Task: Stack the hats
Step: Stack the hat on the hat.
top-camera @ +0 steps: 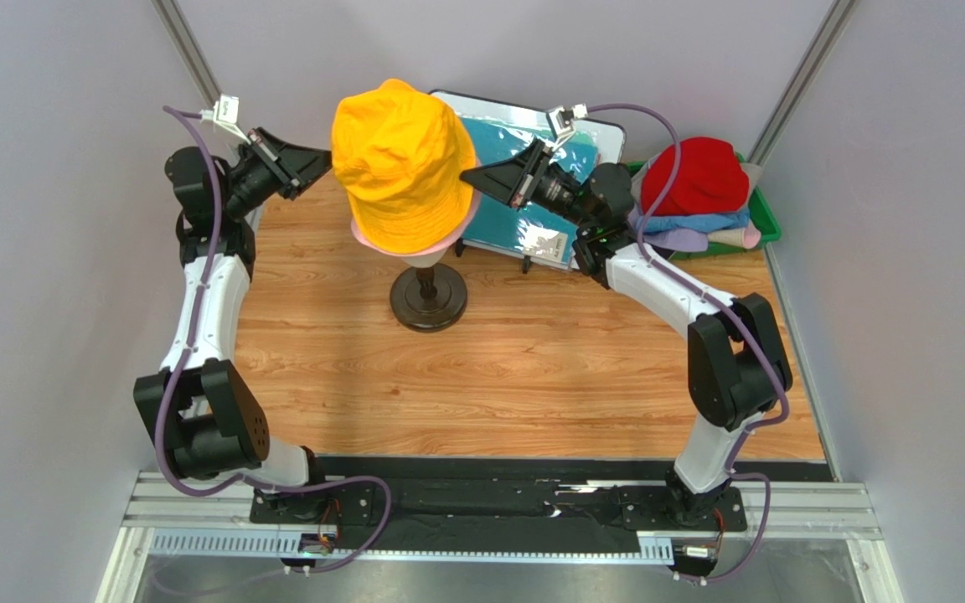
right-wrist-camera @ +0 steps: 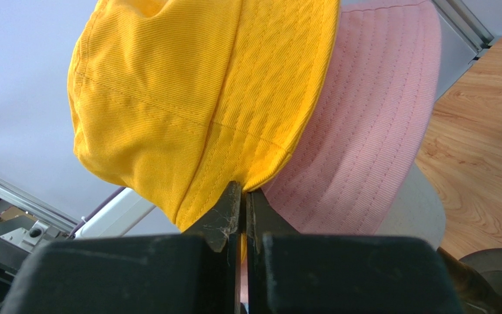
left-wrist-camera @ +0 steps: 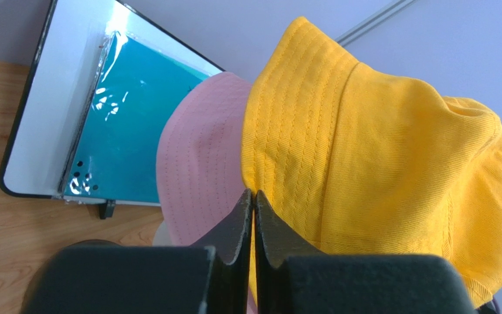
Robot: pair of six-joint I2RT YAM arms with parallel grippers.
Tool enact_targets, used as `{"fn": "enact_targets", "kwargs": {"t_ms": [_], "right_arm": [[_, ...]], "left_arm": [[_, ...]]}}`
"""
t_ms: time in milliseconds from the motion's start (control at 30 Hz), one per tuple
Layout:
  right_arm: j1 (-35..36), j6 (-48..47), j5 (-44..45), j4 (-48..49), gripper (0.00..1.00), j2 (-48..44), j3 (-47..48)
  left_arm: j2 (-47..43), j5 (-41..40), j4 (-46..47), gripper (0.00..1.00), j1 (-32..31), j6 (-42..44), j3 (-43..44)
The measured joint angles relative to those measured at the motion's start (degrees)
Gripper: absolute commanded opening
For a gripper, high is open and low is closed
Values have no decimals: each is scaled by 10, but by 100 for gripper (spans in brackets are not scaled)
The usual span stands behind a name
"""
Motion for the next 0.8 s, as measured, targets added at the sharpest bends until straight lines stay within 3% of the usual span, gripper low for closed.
{"fn": "enact_targets", "kwargs": {"t_ms": [567,800], "right_arm": [[4,-6,85,-77,0,-33,-49],[6,-22,104,-113,0,-57,-63]], "left_arm": [[20,-14,-10,0,-16,5,8],[2,-45,-106,0,-19,70,8]]}}
